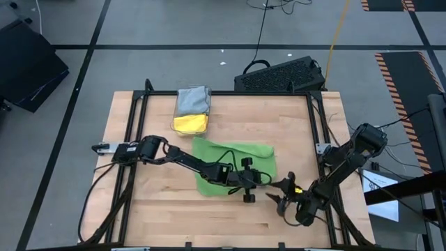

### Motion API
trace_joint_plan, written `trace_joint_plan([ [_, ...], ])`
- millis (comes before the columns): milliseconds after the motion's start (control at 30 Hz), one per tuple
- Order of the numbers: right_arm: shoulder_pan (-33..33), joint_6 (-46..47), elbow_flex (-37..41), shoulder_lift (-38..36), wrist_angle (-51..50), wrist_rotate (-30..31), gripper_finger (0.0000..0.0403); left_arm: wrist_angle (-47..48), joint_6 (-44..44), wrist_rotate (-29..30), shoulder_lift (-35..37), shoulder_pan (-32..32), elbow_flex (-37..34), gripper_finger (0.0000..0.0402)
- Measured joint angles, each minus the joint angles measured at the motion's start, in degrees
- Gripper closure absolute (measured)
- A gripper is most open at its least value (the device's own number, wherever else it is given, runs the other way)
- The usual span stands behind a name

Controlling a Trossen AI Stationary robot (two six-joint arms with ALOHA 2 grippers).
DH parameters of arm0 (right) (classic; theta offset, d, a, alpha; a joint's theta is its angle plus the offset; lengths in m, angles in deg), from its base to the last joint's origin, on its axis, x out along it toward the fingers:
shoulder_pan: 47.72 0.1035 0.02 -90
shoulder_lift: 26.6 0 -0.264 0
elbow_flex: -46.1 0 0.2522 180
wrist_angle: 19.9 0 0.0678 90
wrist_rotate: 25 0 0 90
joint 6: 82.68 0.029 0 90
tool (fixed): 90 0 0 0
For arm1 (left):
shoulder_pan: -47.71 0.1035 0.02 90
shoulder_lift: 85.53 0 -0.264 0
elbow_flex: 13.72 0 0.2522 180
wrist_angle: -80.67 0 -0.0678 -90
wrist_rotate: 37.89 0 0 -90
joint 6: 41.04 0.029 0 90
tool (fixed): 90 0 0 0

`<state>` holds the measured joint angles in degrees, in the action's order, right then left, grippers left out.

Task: Fold microfiber towels
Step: Fold the green towel on the table

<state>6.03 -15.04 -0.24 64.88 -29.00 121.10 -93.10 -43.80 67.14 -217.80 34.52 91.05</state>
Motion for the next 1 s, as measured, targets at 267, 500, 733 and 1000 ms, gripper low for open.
trace_joint_plan([
  [267, -5.4, 11.3, 0.1, 7.2, -0.3, -2.3, 0.0211, 2.0, -4.4, -0.1, 0.0, 0.7, 0.0, 0.0395],
  [500, -7.2, 13.1, 0.1, 7.7, 0.2, -3.1, 0.0211, 3.1, -5.8, -0.2, 0.0, 1.3, 0.0, 0.0389],
  [733, -10.8, 13.5, 0.1, 7.4, -0.4, -2.2, 0.0211, 3.4, -6.8, -1.9, 0.0, 2.4, 0.0, 0.0385],
  [1000, -14.1, 16.3, -0.2, 6.8, -6.4, -5.6, 0.0217, 4.4, -8.0, -4.0, 0.0, 2.6, 0.0, 0.0389],
])
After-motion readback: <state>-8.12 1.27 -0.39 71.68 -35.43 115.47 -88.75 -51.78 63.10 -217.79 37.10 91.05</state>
